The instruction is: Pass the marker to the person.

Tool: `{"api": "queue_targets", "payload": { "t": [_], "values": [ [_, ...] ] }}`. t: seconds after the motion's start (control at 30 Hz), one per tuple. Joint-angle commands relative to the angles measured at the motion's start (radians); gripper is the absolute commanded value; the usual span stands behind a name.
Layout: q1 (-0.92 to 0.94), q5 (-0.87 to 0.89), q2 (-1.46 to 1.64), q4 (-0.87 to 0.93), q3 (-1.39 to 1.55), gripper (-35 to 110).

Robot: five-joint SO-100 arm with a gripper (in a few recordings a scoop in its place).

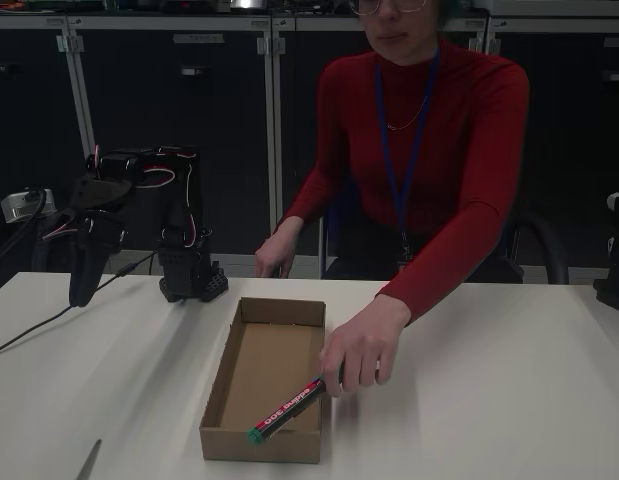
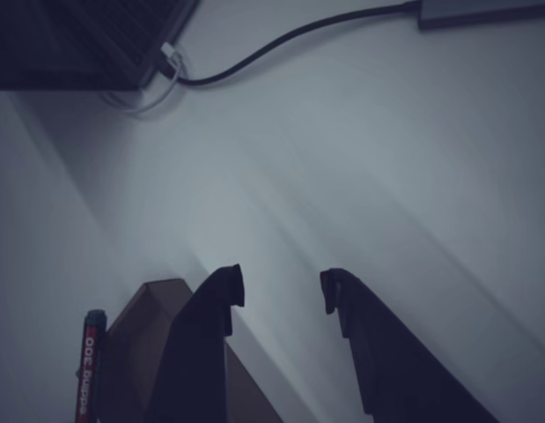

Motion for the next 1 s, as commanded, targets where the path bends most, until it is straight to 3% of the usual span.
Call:
{"api": "queue_targets", "payload": {
  "t": [0.0, 0.37, 0.5, 0.7, 0.97],
  "values": [
    [0.014, 0.032, 0.227, 0.035, 0.109, 20],
    [0.041, 0.025, 0.822, 0.067, 0.678, 21],
    [0.003, 0.132, 0.971, 0.006, 0.862, 22],
    [-0.077, 0.295, 1.035, -0.023, 1.019, 21],
    [-0.126, 0.227, 1.035, 0.002, 1.075, 21]
  ]
}}
